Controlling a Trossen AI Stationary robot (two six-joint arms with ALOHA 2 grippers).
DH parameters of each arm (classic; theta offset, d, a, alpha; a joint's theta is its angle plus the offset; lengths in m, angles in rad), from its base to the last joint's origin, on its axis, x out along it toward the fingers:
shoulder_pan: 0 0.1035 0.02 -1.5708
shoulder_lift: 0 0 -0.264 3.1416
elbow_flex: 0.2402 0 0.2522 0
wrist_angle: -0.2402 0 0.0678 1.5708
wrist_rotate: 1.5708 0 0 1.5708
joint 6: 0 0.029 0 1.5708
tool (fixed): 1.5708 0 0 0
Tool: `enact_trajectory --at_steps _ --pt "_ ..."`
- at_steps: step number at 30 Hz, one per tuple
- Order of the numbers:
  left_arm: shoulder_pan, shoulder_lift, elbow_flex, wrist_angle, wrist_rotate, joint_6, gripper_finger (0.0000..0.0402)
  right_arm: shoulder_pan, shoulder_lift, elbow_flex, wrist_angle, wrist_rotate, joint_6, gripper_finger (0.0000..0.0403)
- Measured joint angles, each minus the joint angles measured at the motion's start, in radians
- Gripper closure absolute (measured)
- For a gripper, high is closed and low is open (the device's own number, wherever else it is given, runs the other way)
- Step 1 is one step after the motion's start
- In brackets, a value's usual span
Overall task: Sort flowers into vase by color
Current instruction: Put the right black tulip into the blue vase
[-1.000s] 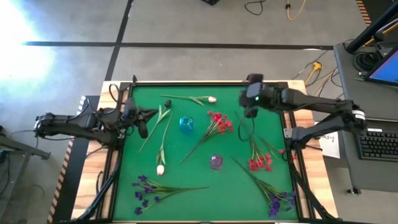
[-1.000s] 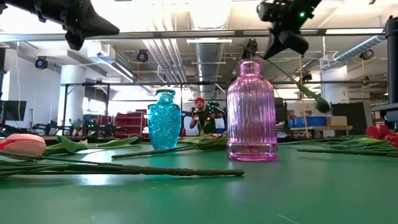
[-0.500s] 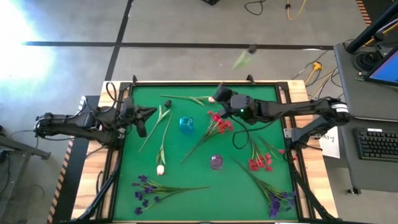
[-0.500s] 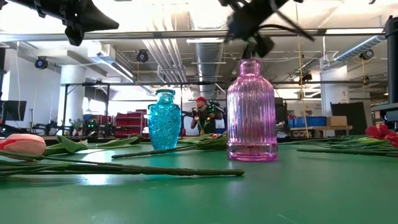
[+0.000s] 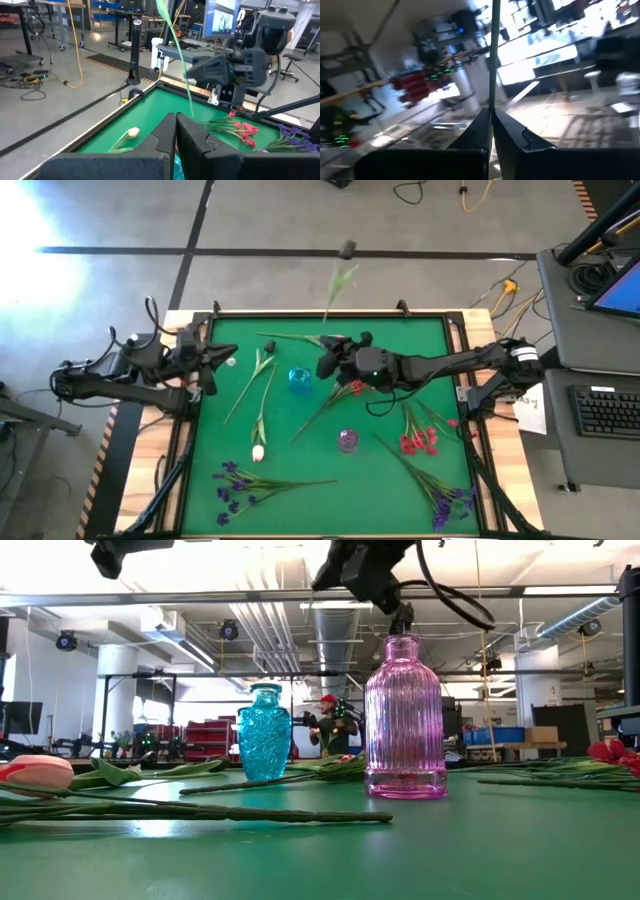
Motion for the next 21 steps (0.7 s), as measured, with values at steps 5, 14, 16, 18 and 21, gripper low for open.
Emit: enact_trajectory --at_steps 5,14,16,18,21 --pt "0.000 0.000 0.009 -0.008 0.000 -0.011 0.0402 0.010 0.029 0.059 0.111 -0.065 -0.098 0.0394" --pt "0.000 0.012 0.002 -0.053 0.003 -0.064 0.0402 0.005 0.052 0.186 0.214 -0.265 -0.141 0.0394" --pt "0.000 0.017 0.002 -0.051 0.002 -0.064 0.0402 0.005 0.053 0.209 0.206 -0.274 -0.161 0.0394" --pt "0.000 0.019 0.001 -0.052 0.002 -0.064 0.0402 0.005 0.053 0.234 0.190 -0.297 -0.170 0.0394" --pt "0.000 0.022 0.001 -0.052 0.000 -0.059 0.0402 -0.002 0.053 0.268 0.164 -0.349 -0.171 0.0394"
